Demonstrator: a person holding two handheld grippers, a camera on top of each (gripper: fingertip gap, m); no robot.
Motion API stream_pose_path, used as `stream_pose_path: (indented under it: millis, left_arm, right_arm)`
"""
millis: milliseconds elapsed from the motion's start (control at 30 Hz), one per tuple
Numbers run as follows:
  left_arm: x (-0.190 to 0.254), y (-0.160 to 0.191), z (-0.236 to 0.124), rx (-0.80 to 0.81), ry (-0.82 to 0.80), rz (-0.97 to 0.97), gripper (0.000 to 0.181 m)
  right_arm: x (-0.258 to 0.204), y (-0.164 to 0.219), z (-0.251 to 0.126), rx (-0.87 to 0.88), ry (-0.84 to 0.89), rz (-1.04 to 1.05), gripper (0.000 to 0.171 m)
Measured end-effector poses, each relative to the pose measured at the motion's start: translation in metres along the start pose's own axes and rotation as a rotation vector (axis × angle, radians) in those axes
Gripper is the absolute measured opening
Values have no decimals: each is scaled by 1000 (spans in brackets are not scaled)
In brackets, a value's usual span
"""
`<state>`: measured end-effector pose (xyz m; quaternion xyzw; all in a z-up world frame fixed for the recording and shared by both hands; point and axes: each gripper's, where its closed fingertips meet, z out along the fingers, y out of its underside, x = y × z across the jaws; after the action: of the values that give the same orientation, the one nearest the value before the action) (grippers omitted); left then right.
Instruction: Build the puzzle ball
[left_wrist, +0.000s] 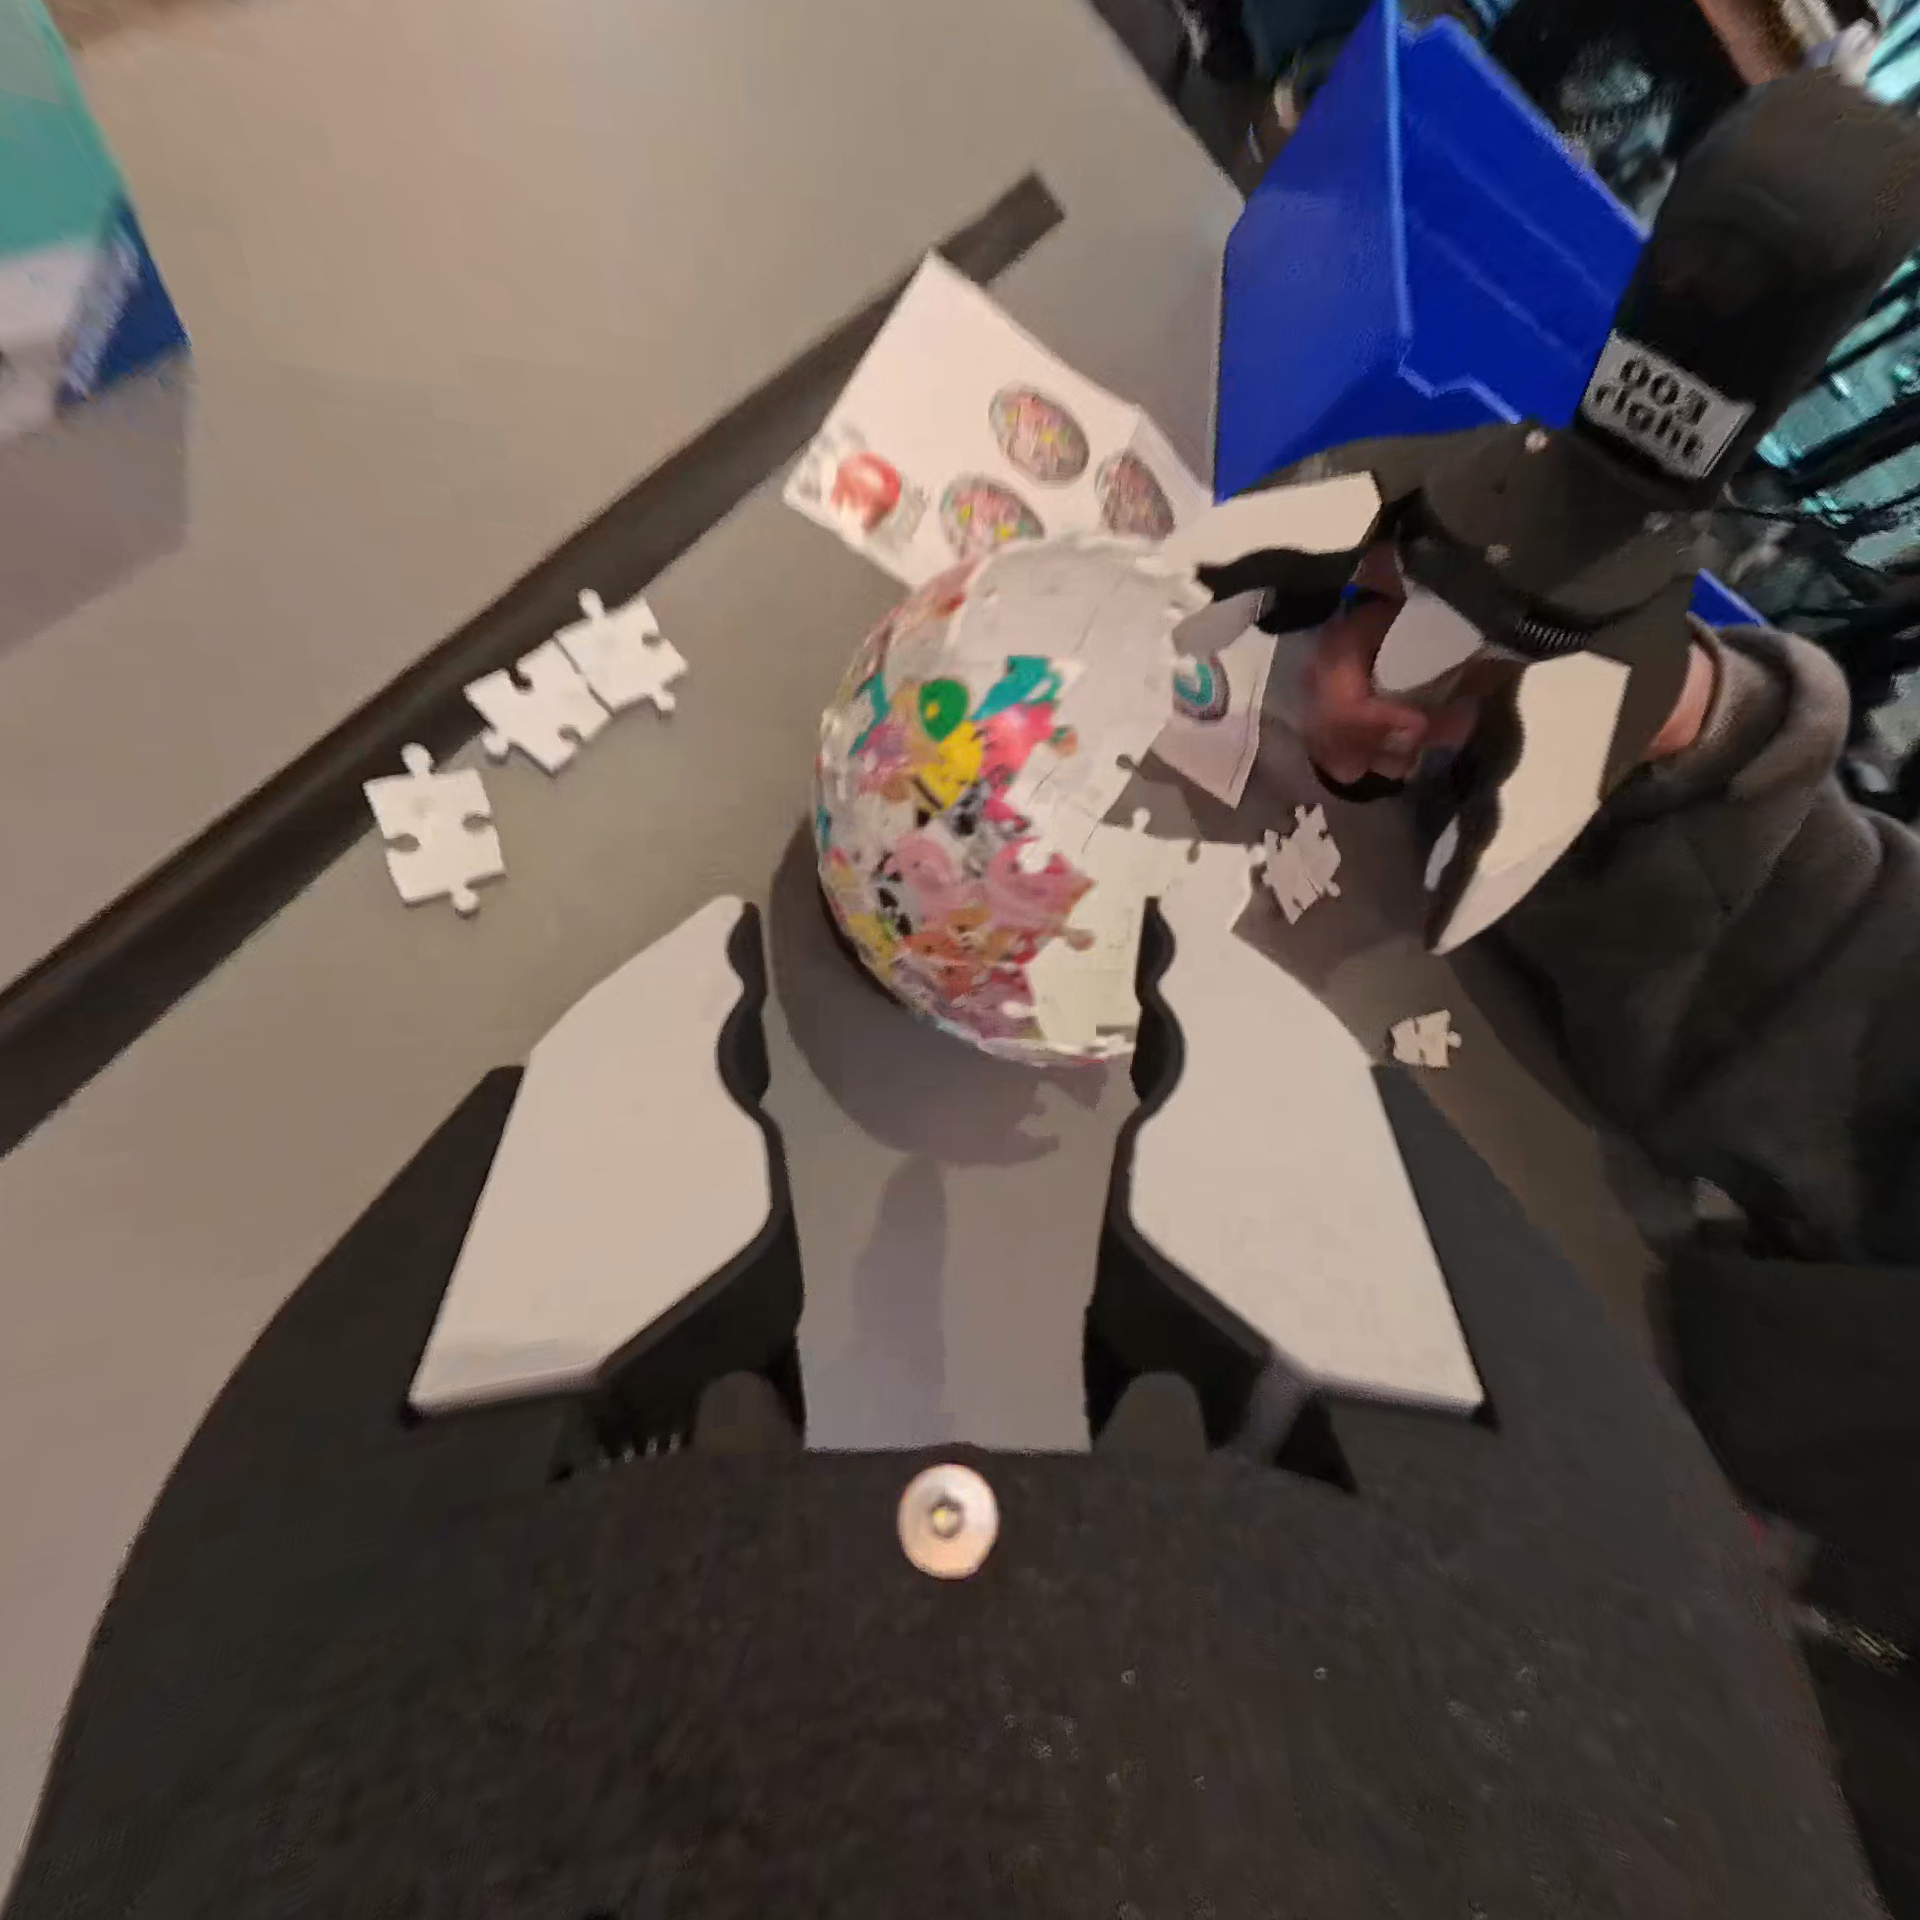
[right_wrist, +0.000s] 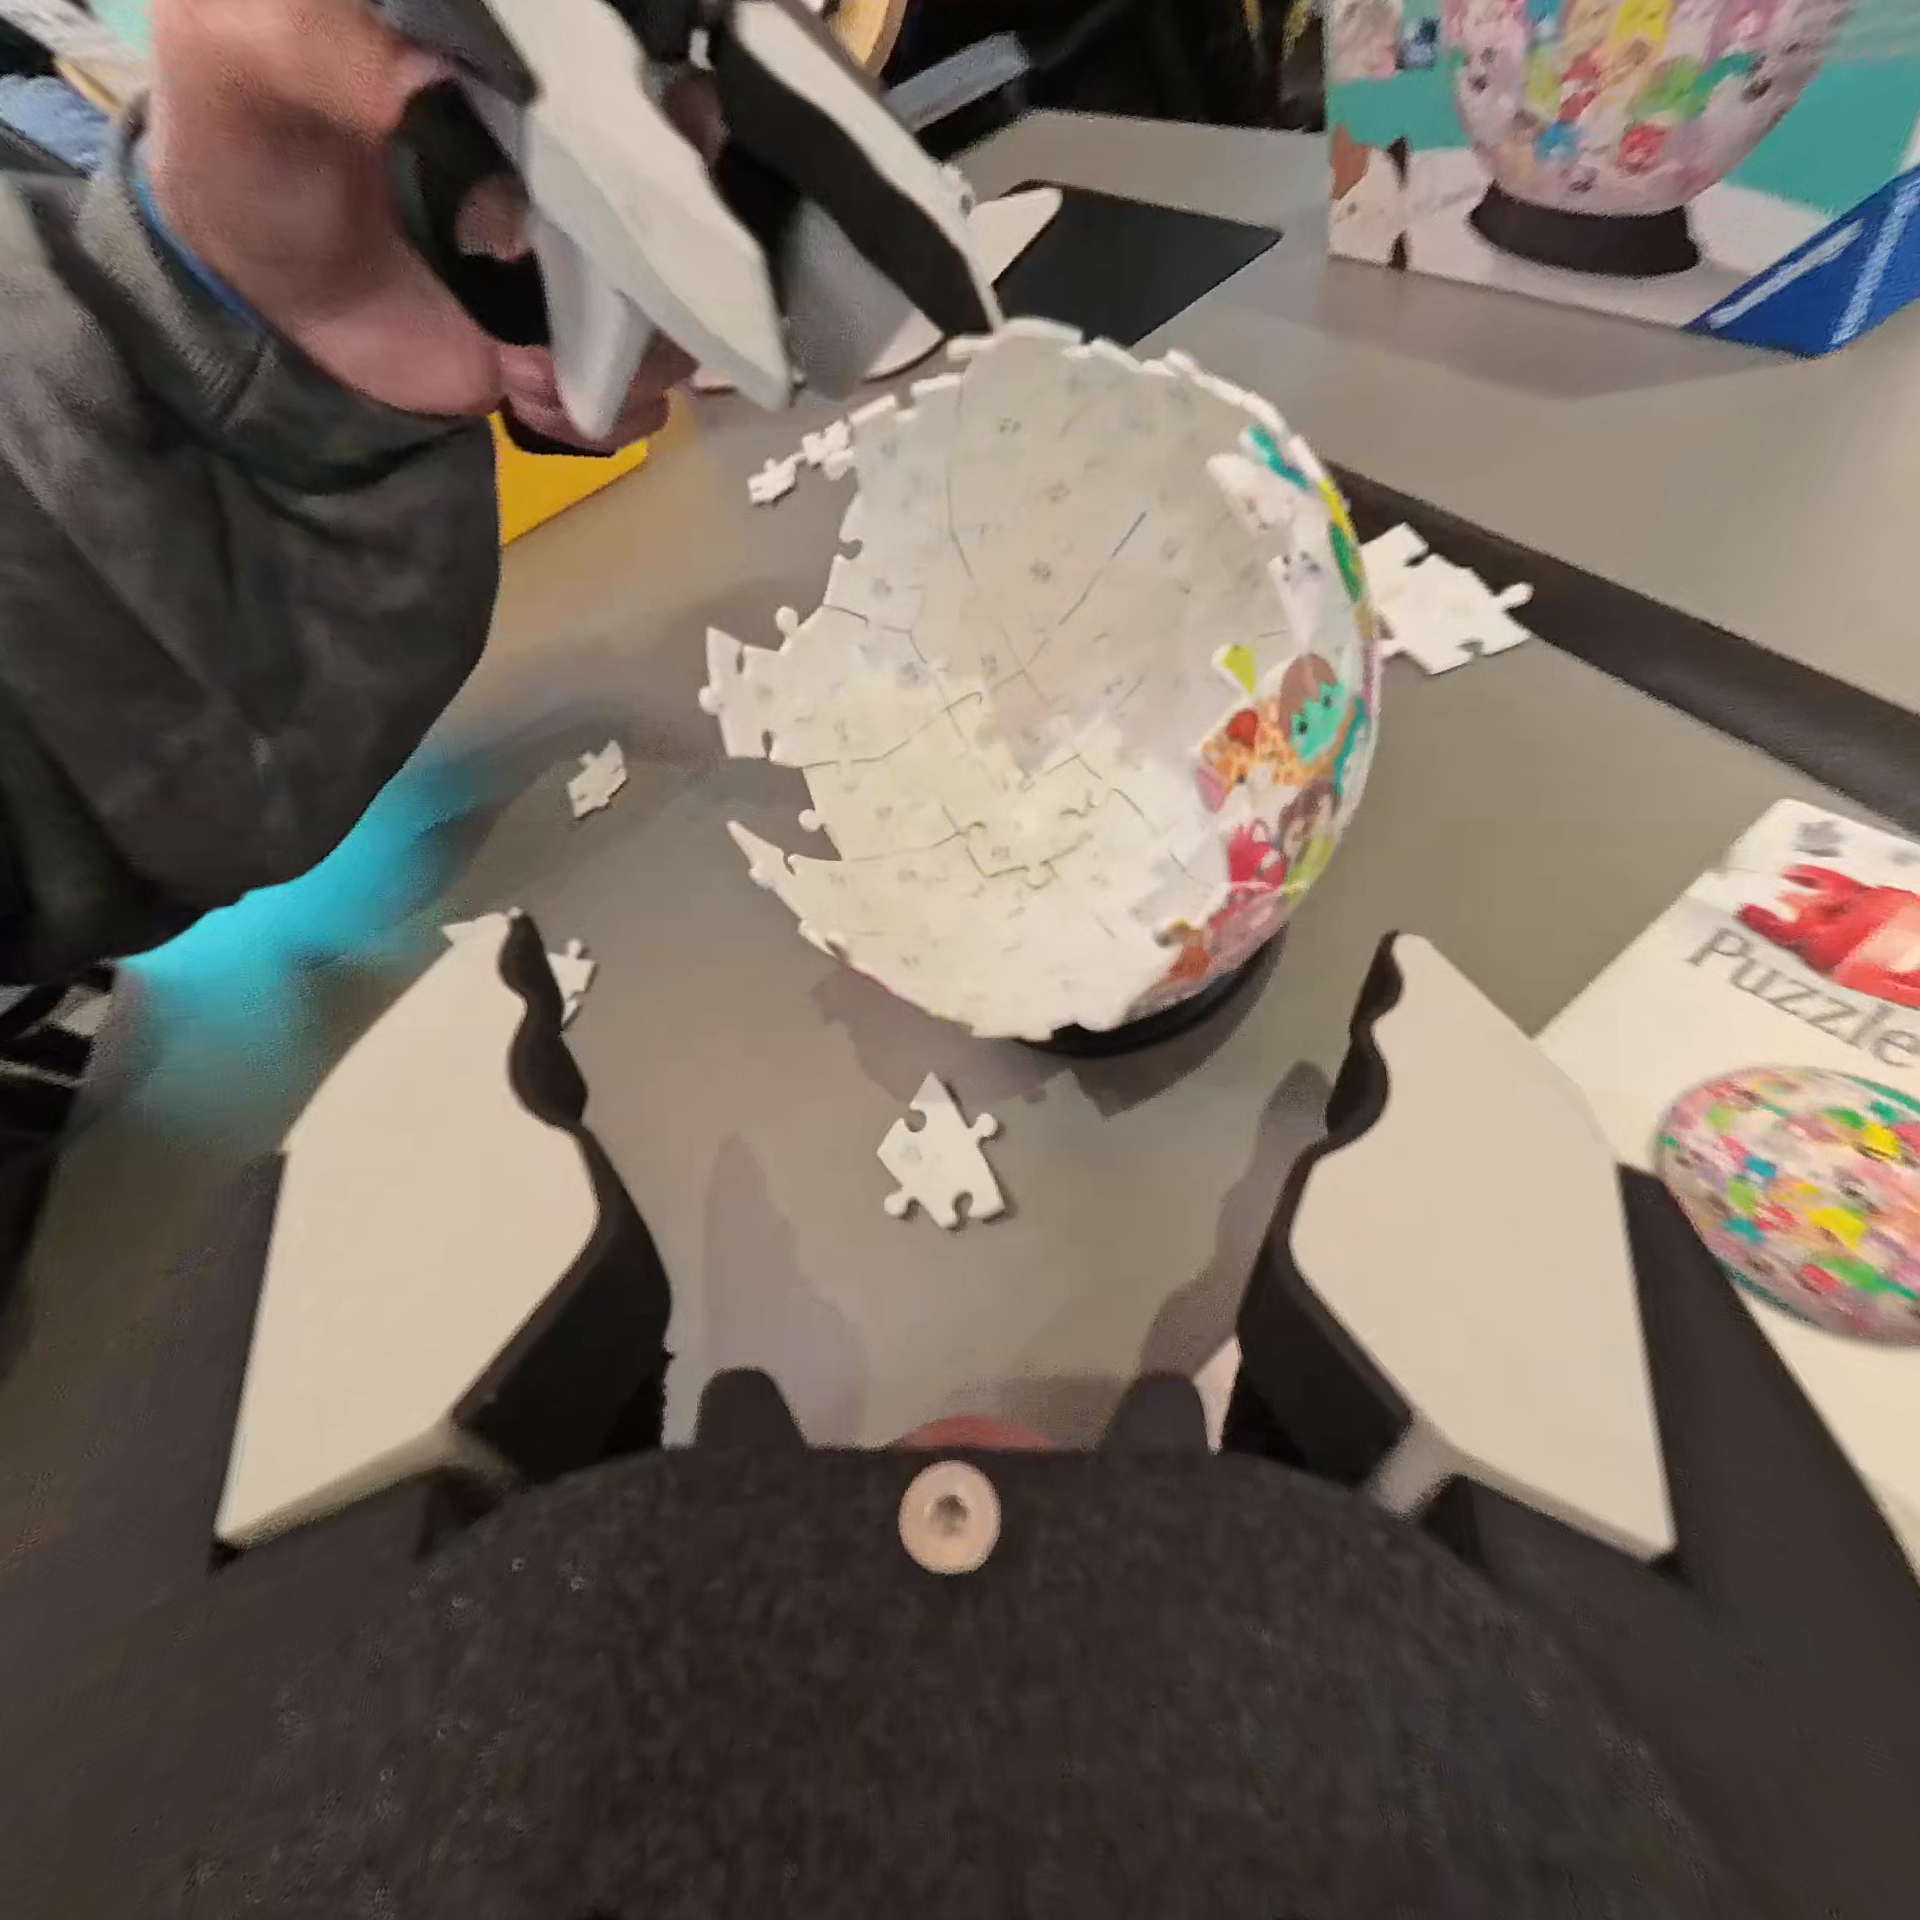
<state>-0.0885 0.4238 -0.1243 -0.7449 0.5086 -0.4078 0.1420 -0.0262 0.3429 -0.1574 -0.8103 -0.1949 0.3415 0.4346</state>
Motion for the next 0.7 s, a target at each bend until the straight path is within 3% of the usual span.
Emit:
stream_pose_path:
  millis: [133,200,333,433,567,700]
  left_arm:
    - [-28,19,6,-66,-12,-118,65]
    - [-48,34,5,-79,-94,-193,49]
    - [-30,54,16,-67,103,-329,53]
    - [-39,66,22,-97,66,-369,52]
    - [-56,72,21,-136,-84,-262,41]
    - [-38,63,16,-151,-79,94,34]
  right_arm:
    - [1,3,8,-52,-35,30,142]
    - [0,5,7,-64,-48,45,142]
    - [-4,-1,5,-19,-101,79,143]
    - [0,-2,7,-33,-90,66,143]
    - [-1,-5,9,-39,-110,73,144]
    - [1,-5,13,-45,-113,86,144]
